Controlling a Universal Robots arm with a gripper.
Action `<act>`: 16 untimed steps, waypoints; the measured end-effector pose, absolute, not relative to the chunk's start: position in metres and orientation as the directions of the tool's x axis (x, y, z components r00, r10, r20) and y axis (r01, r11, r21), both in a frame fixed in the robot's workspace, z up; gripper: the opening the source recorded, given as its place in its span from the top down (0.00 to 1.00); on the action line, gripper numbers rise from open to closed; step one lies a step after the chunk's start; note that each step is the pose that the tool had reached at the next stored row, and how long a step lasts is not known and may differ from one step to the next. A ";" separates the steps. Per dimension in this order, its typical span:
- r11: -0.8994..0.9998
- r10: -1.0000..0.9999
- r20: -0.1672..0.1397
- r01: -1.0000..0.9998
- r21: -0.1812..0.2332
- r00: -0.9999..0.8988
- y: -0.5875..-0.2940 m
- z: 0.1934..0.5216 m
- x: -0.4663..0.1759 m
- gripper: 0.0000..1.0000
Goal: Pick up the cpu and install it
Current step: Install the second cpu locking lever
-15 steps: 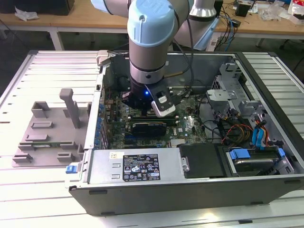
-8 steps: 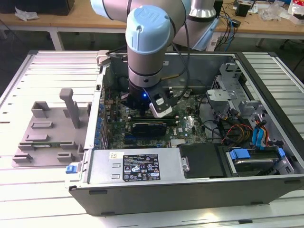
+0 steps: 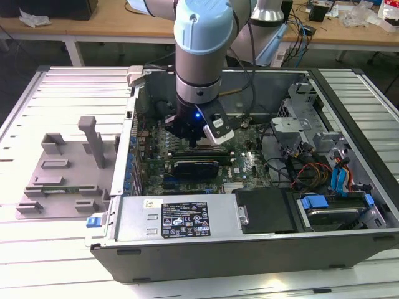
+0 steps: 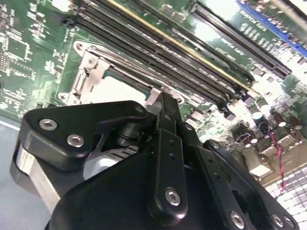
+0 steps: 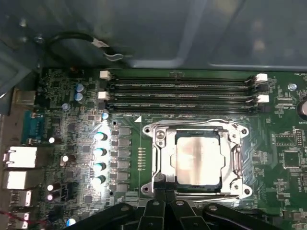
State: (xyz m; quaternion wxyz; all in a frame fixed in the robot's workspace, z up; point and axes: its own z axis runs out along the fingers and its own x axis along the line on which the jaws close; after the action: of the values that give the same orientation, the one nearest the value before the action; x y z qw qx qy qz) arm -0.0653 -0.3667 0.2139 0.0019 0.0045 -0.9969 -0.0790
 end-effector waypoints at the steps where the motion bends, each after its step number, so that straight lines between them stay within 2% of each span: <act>1: 0.989 -0.009 0.003 -0.009 0.150 -1.000 -0.365 0.214 -0.064 0.89; 3: 0.993 -0.009 0.008 -0.008 0.116 -1.000 -0.364 0.214 -0.058 0.89; 5: 0.995 -0.009 0.011 -0.008 0.100 -1.000 -0.363 0.214 -0.054 0.89; 8: 0.999 -0.008 0.016 -0.007 0.042 -1.000 -0.359 0.214 -0.049 0.89; 10: 1.000 -0.007 0.019 -0.007 -0.019 -1.000 -0.354 0.214 -0.045 0.89; 14: 0.999 -0.006 0.021 -0.007 -0.046 -1.000 -0.349 0.217 -0.043 0.89; 16: 0.998 -0.006 0.021 -0.007 -0.059 -1.000 -0.346 0.229 -0.043 0.89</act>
State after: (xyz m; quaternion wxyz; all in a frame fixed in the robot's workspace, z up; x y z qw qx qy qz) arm -0.0430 -0.3460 0.2288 0.0105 0.0034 -0.9995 0.0295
